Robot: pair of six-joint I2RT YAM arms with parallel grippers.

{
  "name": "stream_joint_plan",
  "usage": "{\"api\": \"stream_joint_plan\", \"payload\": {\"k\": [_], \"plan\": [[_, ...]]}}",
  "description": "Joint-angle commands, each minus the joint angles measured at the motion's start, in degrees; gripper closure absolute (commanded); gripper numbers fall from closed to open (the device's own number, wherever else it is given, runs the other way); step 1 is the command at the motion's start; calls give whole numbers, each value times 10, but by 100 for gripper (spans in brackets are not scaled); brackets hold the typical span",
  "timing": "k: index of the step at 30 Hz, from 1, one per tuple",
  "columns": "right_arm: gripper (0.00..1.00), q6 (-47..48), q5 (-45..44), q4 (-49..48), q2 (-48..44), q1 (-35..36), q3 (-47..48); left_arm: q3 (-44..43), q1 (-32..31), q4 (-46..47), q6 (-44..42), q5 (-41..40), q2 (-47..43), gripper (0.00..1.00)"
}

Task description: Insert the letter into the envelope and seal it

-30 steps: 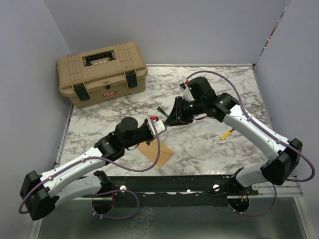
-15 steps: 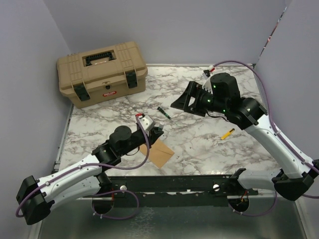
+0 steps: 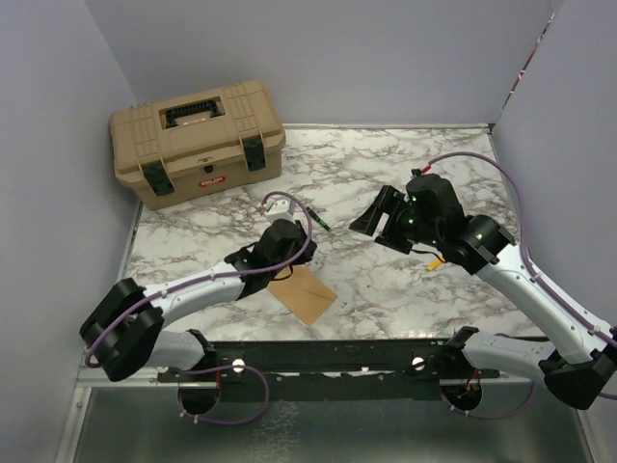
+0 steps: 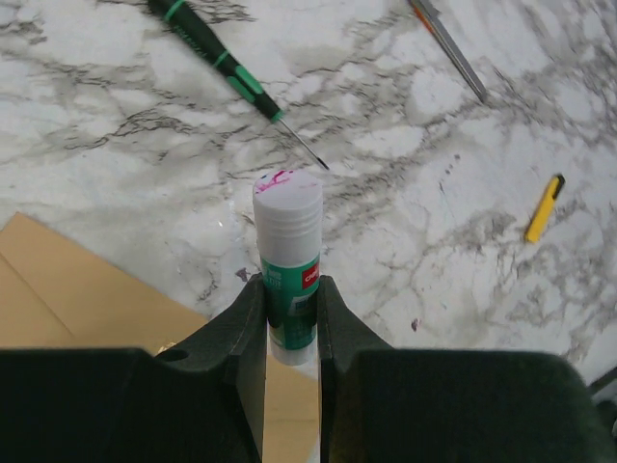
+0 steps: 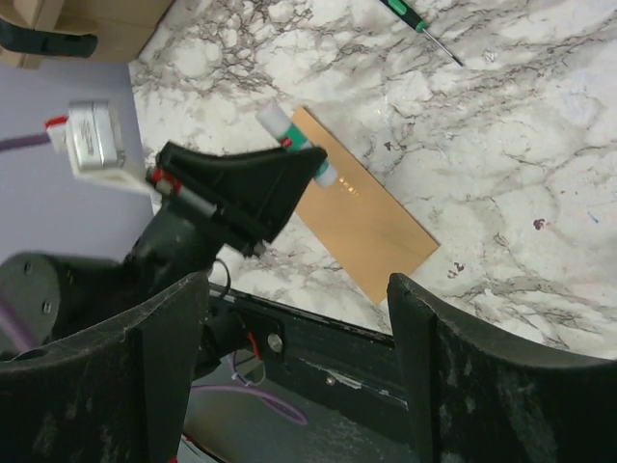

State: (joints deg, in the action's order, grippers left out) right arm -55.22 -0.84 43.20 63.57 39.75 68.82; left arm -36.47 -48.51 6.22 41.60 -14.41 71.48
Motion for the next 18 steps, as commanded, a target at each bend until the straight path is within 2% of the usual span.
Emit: {"api": "stream_joint_plan", "payload": {"k": [1,5,10,14,18], "plan": [[23,-25,-26,5,-31,-1,-21,-42,57,-24,148,3,77,100],[23,-26,-18,5,-45,-1,-35,-72,87,-24,191,11,141,100],[23,-21,-15,11,-61,-1,-49,-127,98,-30,188,42,214,99],[23,-10,-34,27,-77,-1,-49,-156,98,-48,220,52,261,94],[23,-2,-71,50,-92,-1,-40,-170,94,-53,273,47,300,94]]}}
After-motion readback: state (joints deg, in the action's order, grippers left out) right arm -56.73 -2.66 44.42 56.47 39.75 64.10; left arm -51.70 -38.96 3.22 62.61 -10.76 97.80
